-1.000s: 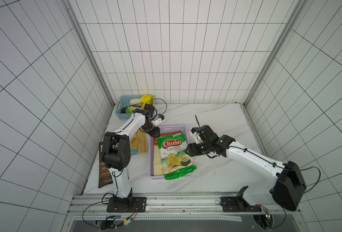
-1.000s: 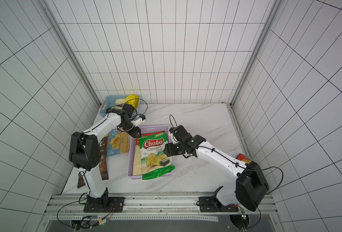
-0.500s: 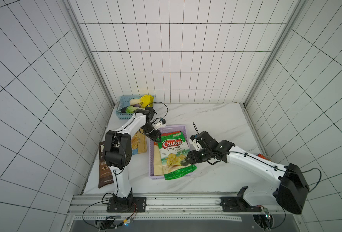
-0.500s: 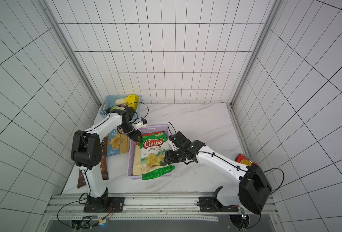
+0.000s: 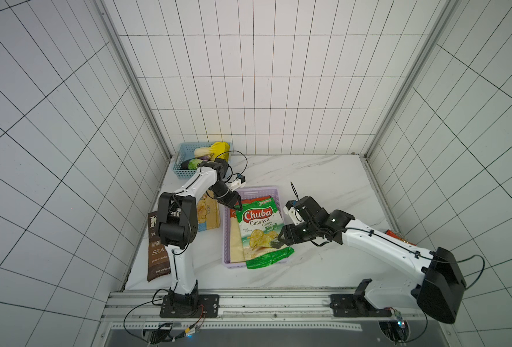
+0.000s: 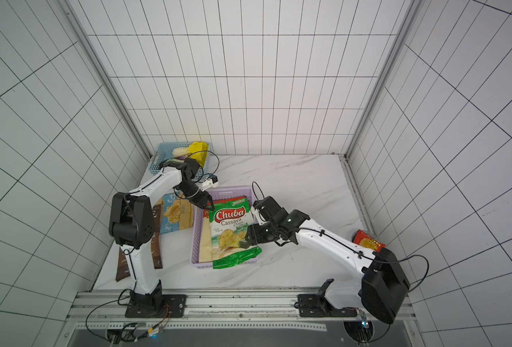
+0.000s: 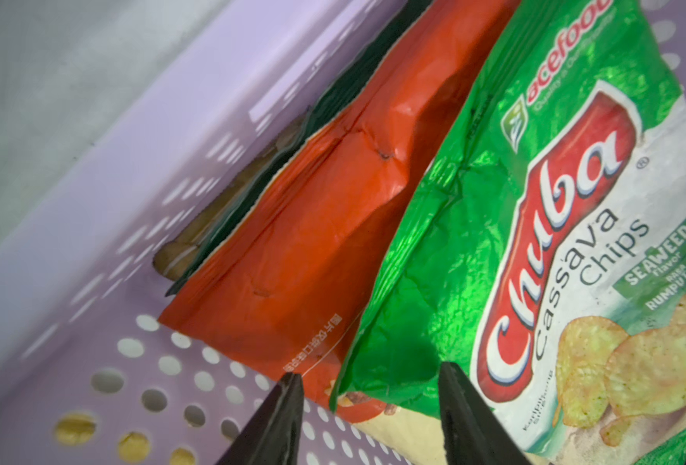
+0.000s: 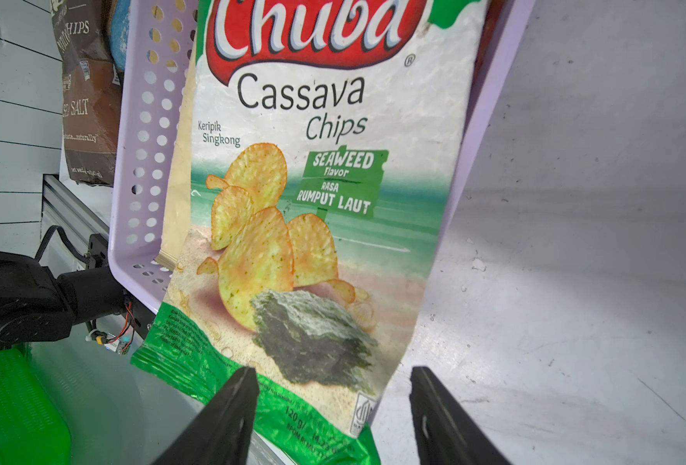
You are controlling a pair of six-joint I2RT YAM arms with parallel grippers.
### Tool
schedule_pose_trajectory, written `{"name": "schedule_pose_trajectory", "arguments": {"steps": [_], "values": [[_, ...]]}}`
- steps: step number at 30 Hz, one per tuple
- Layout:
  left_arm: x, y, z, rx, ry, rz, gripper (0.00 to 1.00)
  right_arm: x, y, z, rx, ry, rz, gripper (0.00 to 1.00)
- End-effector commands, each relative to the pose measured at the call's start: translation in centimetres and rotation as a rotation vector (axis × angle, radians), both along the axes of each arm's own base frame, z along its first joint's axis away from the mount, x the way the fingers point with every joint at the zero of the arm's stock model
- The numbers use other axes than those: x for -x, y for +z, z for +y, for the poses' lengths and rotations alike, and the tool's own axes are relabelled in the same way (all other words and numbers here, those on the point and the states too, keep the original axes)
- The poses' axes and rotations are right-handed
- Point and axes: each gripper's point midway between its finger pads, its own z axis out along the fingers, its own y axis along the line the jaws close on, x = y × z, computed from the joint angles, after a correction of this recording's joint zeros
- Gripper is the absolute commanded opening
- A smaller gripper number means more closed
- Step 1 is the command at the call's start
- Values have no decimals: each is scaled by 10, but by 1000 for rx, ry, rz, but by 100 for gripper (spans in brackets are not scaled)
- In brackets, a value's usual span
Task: Put the potato chips into the basket
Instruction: Adjust the potato chip in the basket.
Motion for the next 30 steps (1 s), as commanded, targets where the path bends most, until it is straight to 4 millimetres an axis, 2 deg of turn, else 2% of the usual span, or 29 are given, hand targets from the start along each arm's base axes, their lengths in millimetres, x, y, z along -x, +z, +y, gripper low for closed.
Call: {"name": "schedule_pose_trajectory", "arguments": {"steps": [1,6,10,15,18,24,30], "values": [[0,-2,-9,58,8,38,46,3,-8,-6,31,-10,0,64],[2,-8,-10,60,8,60,39,3,-9,-8,38,-12,1,64],[4,-8,-12,77,9,70,26,2,-11,-9,44,-17,1,64],[5,-7,-12,77,5,71,15,2,-11,-9,46,-16,-2,64],[4,-8,-11,68,3,67,1,1,-10,-9,44,-18,-6,64],[-2,-5,-4,48,15,37,0,1,-10,-10,45,-21,-11,64],[-17,-1,12,-52,11,-60,0,1,-10,-8,45,-19,-6,64]]}}
